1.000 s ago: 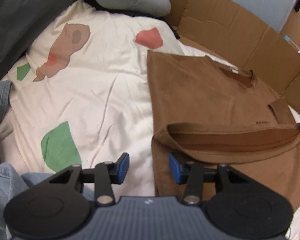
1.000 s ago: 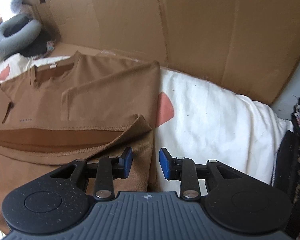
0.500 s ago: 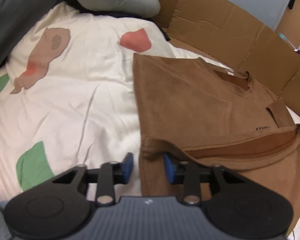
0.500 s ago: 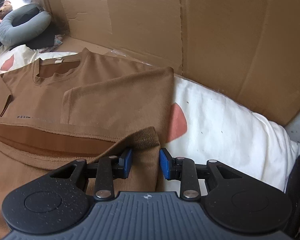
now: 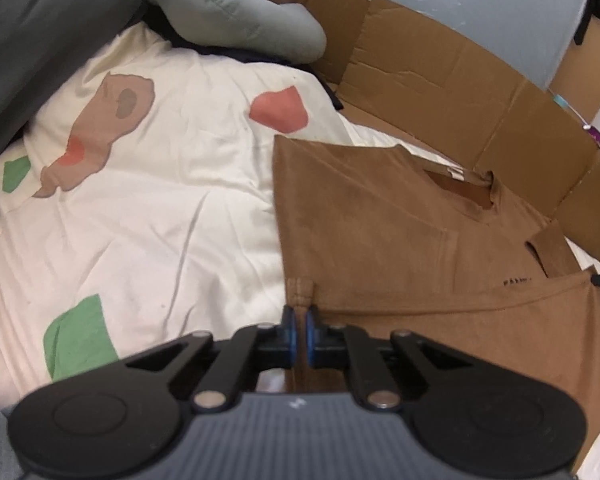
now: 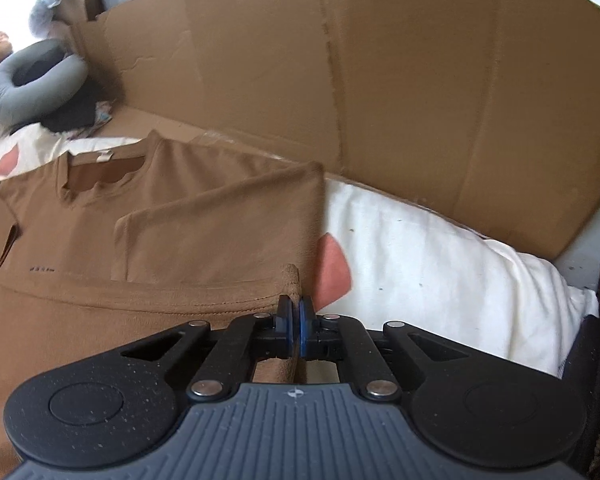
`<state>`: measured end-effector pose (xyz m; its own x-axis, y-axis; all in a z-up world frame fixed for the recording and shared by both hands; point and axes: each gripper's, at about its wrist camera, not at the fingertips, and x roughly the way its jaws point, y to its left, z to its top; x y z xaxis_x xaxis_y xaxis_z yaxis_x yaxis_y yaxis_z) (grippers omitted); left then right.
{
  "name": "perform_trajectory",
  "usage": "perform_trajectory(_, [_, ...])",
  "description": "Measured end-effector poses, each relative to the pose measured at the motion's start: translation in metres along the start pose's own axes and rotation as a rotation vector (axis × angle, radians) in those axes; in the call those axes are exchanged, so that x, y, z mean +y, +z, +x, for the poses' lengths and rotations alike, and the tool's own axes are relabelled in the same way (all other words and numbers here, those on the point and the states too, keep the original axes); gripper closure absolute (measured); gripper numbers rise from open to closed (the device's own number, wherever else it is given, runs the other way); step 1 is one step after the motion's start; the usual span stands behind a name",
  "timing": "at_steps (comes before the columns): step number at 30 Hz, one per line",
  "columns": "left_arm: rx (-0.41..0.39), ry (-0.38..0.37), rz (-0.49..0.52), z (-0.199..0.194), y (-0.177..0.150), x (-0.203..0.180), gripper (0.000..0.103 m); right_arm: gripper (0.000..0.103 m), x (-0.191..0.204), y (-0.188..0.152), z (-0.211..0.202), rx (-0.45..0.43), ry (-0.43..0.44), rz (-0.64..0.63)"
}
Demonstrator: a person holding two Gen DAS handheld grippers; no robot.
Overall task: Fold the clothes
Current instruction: 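Grasp the folded shirt edge with both tools and lift it up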
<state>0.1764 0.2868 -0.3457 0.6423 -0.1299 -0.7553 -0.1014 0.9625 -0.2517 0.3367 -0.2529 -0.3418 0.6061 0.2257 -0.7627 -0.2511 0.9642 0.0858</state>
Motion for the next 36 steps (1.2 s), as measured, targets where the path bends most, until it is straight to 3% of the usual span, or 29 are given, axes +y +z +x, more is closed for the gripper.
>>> perform_trajectory(6, [0.025,-0.009,0.026,0.007,0.000,-0.005,0.095,0.099,0.001,0.000,0.009,0.029,0.036,0.025])
perform_trajectory(10, [0.020,-0.008,0.035,0.011,0.000,-0.006,0.093,0.091,0.002,0.000,0.013,0.037,0.055,0.015])
perform_trajectory(17, [-0.017,0.013,0.071,-0.002,0.000,-0.013,0.097,0.100,0.010,0.003,0.005,0.018,0.014,-0.057])
perform_trajectory(22, [-0.085,0.000,0.063,-0.033,0.008,-0.019,0.097,0.100,0.015,0.014,-0.021,-0.019,0.000,-0.076])
perform_trajectory(36, [-0.153,-0.006,0.051,-0.091,0.058,-0.035,0.097,0.100,0.013,0.061,-0.092,-0.136,-0.023,0.004])
